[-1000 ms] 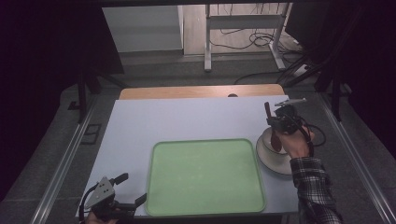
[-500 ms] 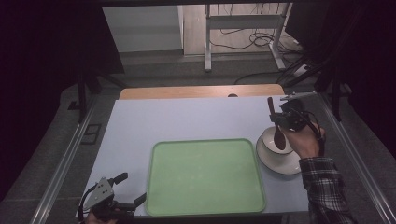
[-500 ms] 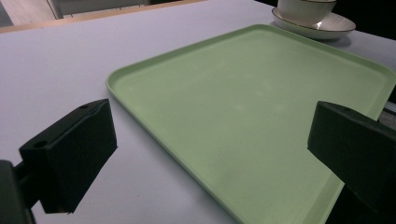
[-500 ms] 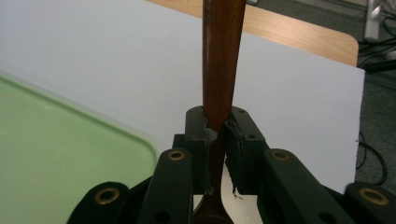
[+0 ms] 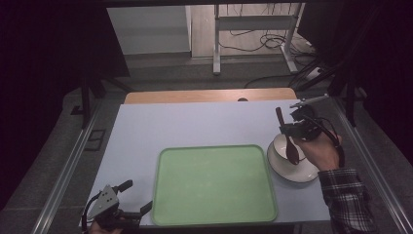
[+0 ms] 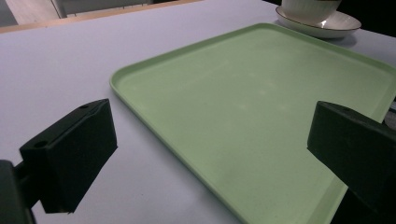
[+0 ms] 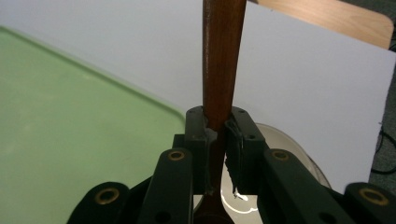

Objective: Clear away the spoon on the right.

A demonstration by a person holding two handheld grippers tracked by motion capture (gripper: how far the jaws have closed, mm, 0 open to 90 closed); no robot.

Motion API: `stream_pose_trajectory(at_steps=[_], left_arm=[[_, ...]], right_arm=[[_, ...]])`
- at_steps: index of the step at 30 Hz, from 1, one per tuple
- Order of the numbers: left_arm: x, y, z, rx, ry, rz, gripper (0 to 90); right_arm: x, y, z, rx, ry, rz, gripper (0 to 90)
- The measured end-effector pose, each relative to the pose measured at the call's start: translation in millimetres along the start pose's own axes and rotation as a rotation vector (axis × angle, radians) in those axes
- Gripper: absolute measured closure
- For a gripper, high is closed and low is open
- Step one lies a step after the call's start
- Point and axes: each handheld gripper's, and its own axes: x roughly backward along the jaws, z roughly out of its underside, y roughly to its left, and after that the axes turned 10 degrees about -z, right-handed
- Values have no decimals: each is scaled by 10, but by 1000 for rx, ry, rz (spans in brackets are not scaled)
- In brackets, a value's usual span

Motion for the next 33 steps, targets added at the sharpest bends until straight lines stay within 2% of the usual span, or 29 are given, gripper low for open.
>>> stream_pose_trajectory(at_steps=[20,28,33], left_arm=[[0,2,1,-3,3,-10,10],[0,2,0,-4,3,-10,10],[3,2,0,-5,3,-12,10]], right_arm=[[-180,275,63,16,139,-55,794],[-307,375,86,11,195,-78,794],[-415,456,108,27,234,-93,794]])
